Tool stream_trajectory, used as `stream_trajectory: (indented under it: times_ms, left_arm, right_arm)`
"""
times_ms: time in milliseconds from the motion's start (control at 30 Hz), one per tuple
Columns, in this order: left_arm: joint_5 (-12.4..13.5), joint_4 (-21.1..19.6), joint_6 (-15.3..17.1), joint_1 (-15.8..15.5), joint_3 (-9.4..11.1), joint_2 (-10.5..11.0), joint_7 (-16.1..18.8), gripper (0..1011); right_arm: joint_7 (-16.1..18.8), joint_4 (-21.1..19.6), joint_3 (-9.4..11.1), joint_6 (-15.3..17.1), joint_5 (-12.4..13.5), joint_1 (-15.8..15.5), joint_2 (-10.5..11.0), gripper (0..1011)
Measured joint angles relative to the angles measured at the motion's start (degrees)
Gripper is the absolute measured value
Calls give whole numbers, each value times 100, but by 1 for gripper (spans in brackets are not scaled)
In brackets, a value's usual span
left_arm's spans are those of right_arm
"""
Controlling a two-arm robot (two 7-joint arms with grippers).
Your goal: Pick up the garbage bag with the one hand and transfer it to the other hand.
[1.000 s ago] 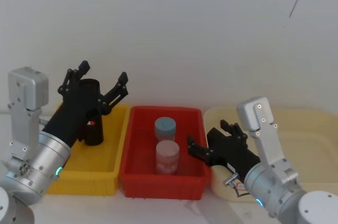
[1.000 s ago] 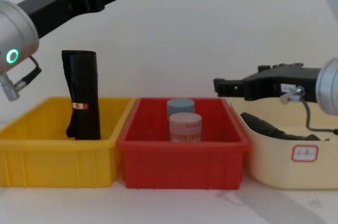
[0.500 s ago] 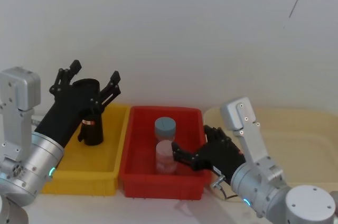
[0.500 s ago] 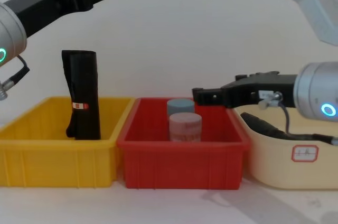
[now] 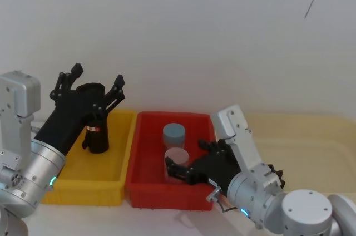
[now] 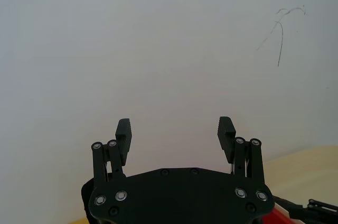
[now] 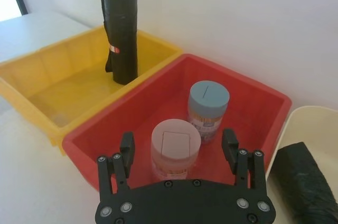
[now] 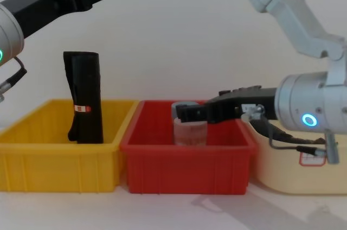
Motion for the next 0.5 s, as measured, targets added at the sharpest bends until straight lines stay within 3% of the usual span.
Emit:
stream_trajectory:
  times_ms: [500]
  left_arm:
    - [5,-10,1,8,-11,7,10,1001]
  right_arm:
    - [-27,612,-151,-92,-81,316,-110,1001]
